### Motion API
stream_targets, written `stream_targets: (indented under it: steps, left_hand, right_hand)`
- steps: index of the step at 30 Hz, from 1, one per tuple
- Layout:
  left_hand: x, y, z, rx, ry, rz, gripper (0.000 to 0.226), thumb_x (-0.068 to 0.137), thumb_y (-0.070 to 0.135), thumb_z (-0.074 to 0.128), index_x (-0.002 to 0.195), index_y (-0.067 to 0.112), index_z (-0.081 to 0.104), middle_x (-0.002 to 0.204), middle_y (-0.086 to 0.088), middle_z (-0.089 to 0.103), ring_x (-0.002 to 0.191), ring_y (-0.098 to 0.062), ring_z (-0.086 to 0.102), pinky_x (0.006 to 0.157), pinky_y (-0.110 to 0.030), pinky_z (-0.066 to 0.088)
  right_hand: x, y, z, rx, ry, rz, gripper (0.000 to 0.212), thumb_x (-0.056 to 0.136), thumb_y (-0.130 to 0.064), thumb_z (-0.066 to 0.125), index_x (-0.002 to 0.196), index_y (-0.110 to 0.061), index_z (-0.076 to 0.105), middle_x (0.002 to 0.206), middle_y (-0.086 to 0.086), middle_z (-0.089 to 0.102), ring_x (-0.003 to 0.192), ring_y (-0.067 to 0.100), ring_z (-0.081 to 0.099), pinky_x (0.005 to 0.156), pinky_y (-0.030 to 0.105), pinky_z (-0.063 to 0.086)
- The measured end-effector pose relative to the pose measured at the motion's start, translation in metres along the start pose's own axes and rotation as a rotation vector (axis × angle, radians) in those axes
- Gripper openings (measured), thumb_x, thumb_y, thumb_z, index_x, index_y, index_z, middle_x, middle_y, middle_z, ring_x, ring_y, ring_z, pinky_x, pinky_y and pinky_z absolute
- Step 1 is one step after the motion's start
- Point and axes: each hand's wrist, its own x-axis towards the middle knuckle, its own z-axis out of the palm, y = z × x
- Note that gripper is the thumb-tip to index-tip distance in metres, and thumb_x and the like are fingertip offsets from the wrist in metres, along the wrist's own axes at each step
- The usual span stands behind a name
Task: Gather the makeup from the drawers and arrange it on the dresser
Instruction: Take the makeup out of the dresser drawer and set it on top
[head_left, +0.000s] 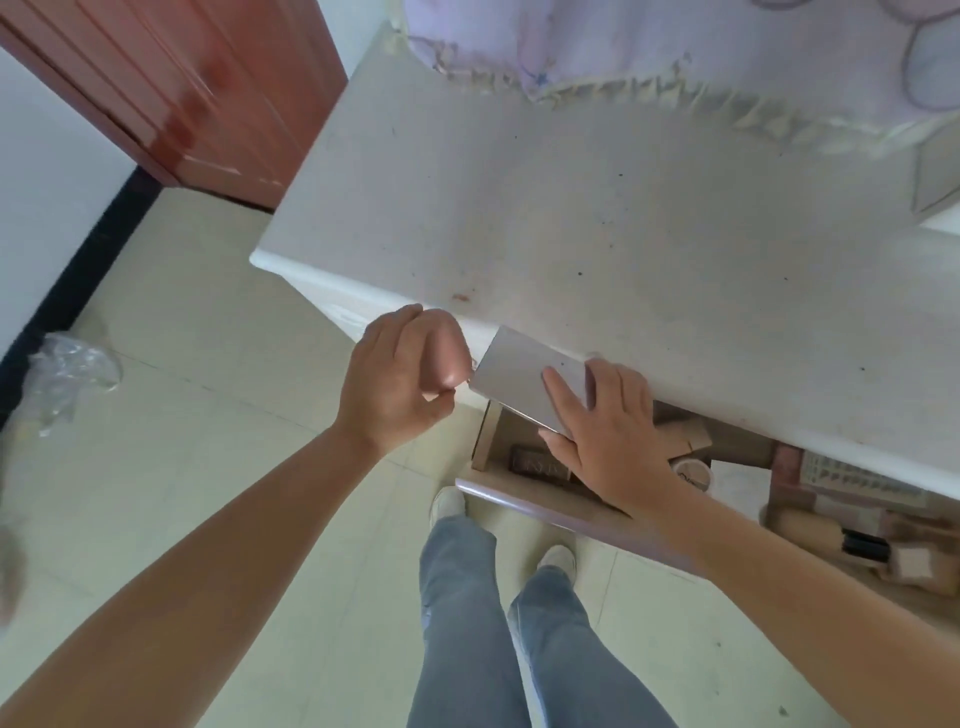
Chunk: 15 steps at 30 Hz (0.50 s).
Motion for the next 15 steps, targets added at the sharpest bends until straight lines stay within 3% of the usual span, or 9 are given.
stream_targets:
  steps: [3,6,8,11,15]
  left_hand:
    - [0.028,-0.019,-0.014,0.060,-0.019,0.053,0.080,0.042,0.014,0.082,0.111,0.008,0.043,0.109,-0.025,0.062,0.097,-0.044,0.061,0.085,-0.046,0.048]
    - [0.054,-0.042,-0.021,0.111,-0.075,0.035,0.081,0.031,0.004,0.084,0.105,0.002,0.053,0.102,-0.023,0.064,0.087,-0.042,0.064,0.077,-0.044,0.051]
    - [0.071,-0.056,-0.026,0.111,-0.139,0.003,0.074,0.039,0.001,0.081,0.108,-0.004,0.057,0.110,-0.023,0.062,0.098,-0.043,0.060,0.083,-0.042,0.049]
    - [0.093,-0.082,-0.032,0.101,-0.174,-0.051,0.069,0.065,0.006,0.071,0.129,0.003,0.045,0.136,-0.013,0.044,0.126,-0.033,0.040,0.101,-0.034,0.034]
    - [0.116,-0.119,-0.041,0.127,-0.306,-0.023,0.073,0.073,0.014,0.067,0.138,0.013,0.033,0.147,-0.004,0.029,0.135,-0.022,0.026,0.107,-0.026,0.022]
  right_hand:
    - [0.050,0.002,0.004,-0.042,0.034,0.018,0.051,0.082,-0.045,0.035,0.122,-0.014,0.040,0.106,0.017,0.037,0.093,0.031,0.038,0.083,0.040,0.046]
    - [0.089,-0.004,0.024,-0.064,-0.043,0.041,0.053,0.083,-0.045,0.036,0.123,-0.010,0.040,0.108,0.020,0.042,0.095,0.033,0.038,0.084,0.042,0.048]
    - [0.108,-0.011,0.036,-0.085,-0.076,0.057,0.058,0.079,-0.046,0.043,0.120,-0.005,0.042,0.107,0.020,0.044,0.095,0.033,0.038,0.081,0.041,0.050]
    - [0.129,-0.023,0.054,-0.027,-0.115,0.060,0.056,0.079,-0.045,0.043,0.115,-0.002,0.042,0.108,0.017,0.038,0.095,0.031,0.037,0.078,0.040,0.052]
    - [0.158,-0.034,0.067,0.036,-0.163,0.006,0.054,0.077,-0.040,0.033,0.112,-0.001,0.043,0.107,0.018,0.047,0.093,0.029,0.037,0.078,0.043,0.052]
